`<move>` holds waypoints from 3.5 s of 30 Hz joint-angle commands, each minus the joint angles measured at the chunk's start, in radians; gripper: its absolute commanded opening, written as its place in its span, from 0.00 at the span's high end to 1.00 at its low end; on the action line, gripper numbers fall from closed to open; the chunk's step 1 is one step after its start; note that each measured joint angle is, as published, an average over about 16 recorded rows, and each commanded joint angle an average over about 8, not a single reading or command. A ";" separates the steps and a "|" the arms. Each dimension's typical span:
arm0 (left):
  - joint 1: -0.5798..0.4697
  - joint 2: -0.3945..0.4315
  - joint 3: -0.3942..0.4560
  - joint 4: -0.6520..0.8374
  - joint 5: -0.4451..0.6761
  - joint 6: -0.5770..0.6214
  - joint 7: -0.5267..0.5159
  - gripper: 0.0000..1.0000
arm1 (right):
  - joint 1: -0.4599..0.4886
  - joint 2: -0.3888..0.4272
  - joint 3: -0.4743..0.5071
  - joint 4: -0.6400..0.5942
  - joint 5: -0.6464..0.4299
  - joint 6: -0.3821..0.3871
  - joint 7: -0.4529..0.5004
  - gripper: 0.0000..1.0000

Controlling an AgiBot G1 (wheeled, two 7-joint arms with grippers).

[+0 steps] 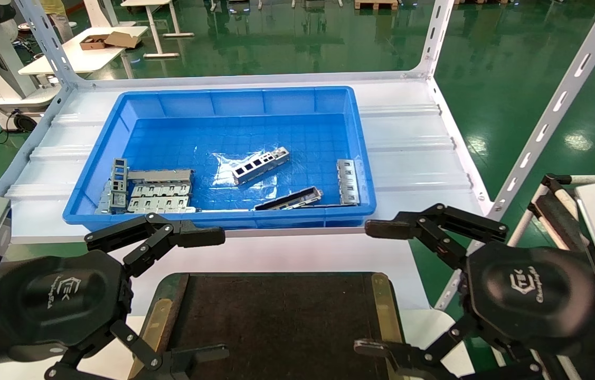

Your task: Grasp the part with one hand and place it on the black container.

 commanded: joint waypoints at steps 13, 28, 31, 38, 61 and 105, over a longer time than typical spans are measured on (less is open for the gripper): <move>-0.018 -0.003 0.001 -0.014 0.039 -0.042 0.000 0.00 | 0.000 0.000 0.000 -0.001 0.000 0.000 0.000 0.00; -0.131 0.105 0.063 0.021 0.222 -0.238 -0.048 0.00 | 0.000 0.000 -0.001 -0.001 0.000 0.000 0.000 0.00; -0.173 0.144 0.086 0.068 0.272 -0.272 -0.056 0.00 | 0.000 0.000 -0.001 -0.001 0.000 0.000 0.000 0.00; -0.268 0.255 0.137 0.208 0.373 -0.342 -0.046 0.00 | 0.001 0.000 -0.001 -0.001 0.000 0.000 -0.001 0.00; -0.508 0.614 0.216 0.835 0.549 -0.571 0.173 0.00 | 0.001 0.000 -0.001 -0.001 0.001 0.000 -0.001 0.00; -0.540 0.738 0.302 1.152 0.531 -0.783 0.263 1.00 | 0.001 0.001 -0.002 -0.001 0.001 0.000 -0.001 1.00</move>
